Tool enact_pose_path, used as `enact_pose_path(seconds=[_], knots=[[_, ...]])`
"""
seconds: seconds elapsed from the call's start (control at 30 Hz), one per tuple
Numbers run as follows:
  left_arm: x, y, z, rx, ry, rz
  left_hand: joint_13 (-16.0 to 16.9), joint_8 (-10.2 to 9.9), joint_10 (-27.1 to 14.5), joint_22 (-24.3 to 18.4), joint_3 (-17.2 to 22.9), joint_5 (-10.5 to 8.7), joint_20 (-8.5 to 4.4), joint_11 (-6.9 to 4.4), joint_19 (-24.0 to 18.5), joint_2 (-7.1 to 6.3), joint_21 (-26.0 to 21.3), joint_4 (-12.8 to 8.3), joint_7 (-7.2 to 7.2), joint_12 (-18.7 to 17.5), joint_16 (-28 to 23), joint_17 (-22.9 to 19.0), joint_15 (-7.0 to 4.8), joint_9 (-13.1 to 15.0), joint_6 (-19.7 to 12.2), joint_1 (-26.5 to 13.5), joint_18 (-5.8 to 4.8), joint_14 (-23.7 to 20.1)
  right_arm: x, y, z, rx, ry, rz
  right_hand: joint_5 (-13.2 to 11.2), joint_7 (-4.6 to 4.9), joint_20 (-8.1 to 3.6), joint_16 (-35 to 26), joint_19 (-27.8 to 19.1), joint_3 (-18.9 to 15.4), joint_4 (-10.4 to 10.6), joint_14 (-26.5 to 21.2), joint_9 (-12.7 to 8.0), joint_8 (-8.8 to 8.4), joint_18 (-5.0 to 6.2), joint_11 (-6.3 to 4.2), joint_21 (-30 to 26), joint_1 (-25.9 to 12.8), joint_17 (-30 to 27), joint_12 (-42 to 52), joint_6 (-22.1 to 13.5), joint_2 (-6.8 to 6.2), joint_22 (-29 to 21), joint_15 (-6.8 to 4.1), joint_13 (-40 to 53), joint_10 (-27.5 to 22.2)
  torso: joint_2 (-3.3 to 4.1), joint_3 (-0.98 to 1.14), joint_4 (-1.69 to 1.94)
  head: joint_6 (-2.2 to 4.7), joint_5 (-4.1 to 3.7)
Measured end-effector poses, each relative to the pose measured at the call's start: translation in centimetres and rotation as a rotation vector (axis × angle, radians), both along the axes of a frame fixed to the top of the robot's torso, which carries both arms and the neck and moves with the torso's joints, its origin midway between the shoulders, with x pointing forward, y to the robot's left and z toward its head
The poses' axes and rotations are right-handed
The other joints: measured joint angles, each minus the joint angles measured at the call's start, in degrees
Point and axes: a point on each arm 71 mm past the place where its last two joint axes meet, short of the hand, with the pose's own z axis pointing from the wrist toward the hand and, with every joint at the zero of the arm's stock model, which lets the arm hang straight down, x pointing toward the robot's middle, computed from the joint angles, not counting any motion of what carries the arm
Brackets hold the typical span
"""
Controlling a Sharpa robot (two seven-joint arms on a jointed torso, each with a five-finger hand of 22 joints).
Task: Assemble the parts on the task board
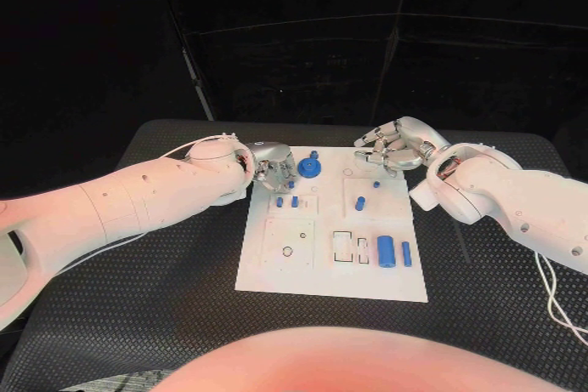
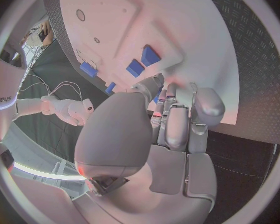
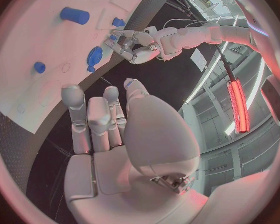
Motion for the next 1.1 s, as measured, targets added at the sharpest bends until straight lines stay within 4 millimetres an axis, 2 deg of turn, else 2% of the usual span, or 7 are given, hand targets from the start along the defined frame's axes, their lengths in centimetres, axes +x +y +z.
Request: enact_pose_path(seconds=[0.1,0.23,0.37,0.4,0.53,0.7,1.1], knots=[[0.0,0.4,0.0,0.002,-0.002,0.008,-0.1,0.0,-2.4,-1.4,0.0,0.0,0.54,0.33,-0.6,-0.15,-2.4,0.0,-0.17,-0.3,-0.2,-0.7,0.41,0.0,-1.8,-0.1,0.01,0.0,0.1,-0.3,-0.1,-0.014,0.002,-0.008,-1.1,0.0,0.01,-3.3,-2.1,1.5,-0.2,-1.1,0.0,0.05,1.37,0.22,-2.7,1.2,-2.9,-6.4,0.0,0.23,-3.3,0.18,-5.4,-4.5,-0.01,-0.03,0.0,0.0,-0.07],[0.1,1.7,0.2,0.005,-0.008,0.03,-0.4,0.0,-6.8,-5.0,-0.9,0.0,1.16,1.22,-2.5,-0.15,-8.1,-0.9,-0.03,-0.4,-2.3,-4.4,1.16,0.0,-2.2,-0.2,0.02,-0.5,0.2,-1.0,-0.2,-0.078,-0.014,-0.016,-7.9,0.51,0.06,-7.7,-2.6,4.8,-1.5,-1.8,0.0,0.63,1.37,0.64,-3.8,5.5,-7.2,-16.8,1.0,0.1,-4.4,0.3,-13.5,-7.1,-0.03,-0.08,0.0,0.0,-0.65],[0.2,4.1,0.6,-0.012,-0.015,0.08,-0.1,0.9,-6.3,-8.7,-1.4,0.0,1.25,1.05,-4.6,0.35,-14.0,-0.9,0.56,0.5,-4.9,-8.5,1.12,0.4,-0.1,-0.6,1.02,-1.8,0.1,-1.8,-0.4,-0.212,-0.053,-0.012,-11.0,-0.19,0.11,-7.0,-0.3,7.7,-2.1,-0.7,0.0,0.67,1.36,0.62,-1.7,6.8,-6.5,-24.6,3.1,-0.75,-1.7,0.27,-20.8,-6.7,-0.09,-0.1,0.0,0.0,-1.25],[0.2,4.6,0.7,-0.024,-0.015,0.094,0.1,1.2,-4.9,-10.2,-1.4,0.0,1.16,0.78,-5.7,0.41,-16.5,-0.9,0.62,1.3,-6.3,-10.6,0.96,0.5,0.6,-0.7,1.85,-2.8,0.1,-1.9,-0.4,-0.248,-0.065,-0.009,-11.5,-0.49,-0.06,-6.5,0.2,8.4,-2.1,-0.3,-0.1,0.33,1.36,0.51,-1.1,7.1,-6.1,-26.2,3.4,-1.08,-1.0,0.22,-22.5,-5.9,-0.1,-0.1,0.0,0.0,-1.41],[0.1,6.7,1.3,-0.124,0.002,0.165,0.5,1.5,-1.1,-16.0,-1.4,0.0,0.62,-0.19,-9.9,0.78,-26.1,-0.8,0.9,3.5,-12.2,-19.1,0.43,0.5,1.8,-0.8,3.12,-6.9,-0.3,-2.2,-0.7,-0.409,-0.121,0.011,-12.9,-1.09,-0.21,-5.0,1.9,10.0,-2.5,0.0,-0.1,-0.63,1.36,0.13,0.9,6.8,-4.7,-29.8,4.4,-2.42,1.8,0.0,-26.7,-3.9,-0.1,-0.1,0.0,0.0,-2.3],[-0.4,8.1,2.2,-0.34,0.042,0.25,0.5,1.5,0.5,-18.1,-1.2,0.0,0.5,-0.44,-12.0,0.31,-29.7,-0.7,1.2,4.8,-19.1,-28.3,0.31,0.3,2.6,-1.2,3.55,-11.5,-0.9,-2.2,-1.4,-0.574,-0.189,0.035,-14.1,-1.09,-0.13,-4.6,2.0,10.5,-2.5,0.0,-0.2,-1.74,1.35,0.24,1.5,6.0,-4.3,-31.6,4.4,-3.19,2.7,0.0,-29.0,-3.4,-0.1,-0.1,0.0,0.0,-3.04],[-1.7,7.7,3.2,-0.769,0.129,0.357,0.7,1.5,1.3,-19.5,-1.2,0.0,0.49,-0.63,-12.8,0.31,-31.6,-0.7,1.41,6.1,-22.4,-31.9,0.36,0.3,3.6,-1.2,3.54,-13.5,-1.4,-1.0,-2.6,-0.706,-0.268,0.065,-14.5,0.2,0.46,-2.2,3.6,12.3,-3.1,0.3,-0.2,-3.89,0.41,1.39,3.4,5.6,-2.1,-34.6,3.1,-4.09,5.4,0.56,-33.2,-2.9,-0.1,-0.07,0.07,0.0,-3.22]])
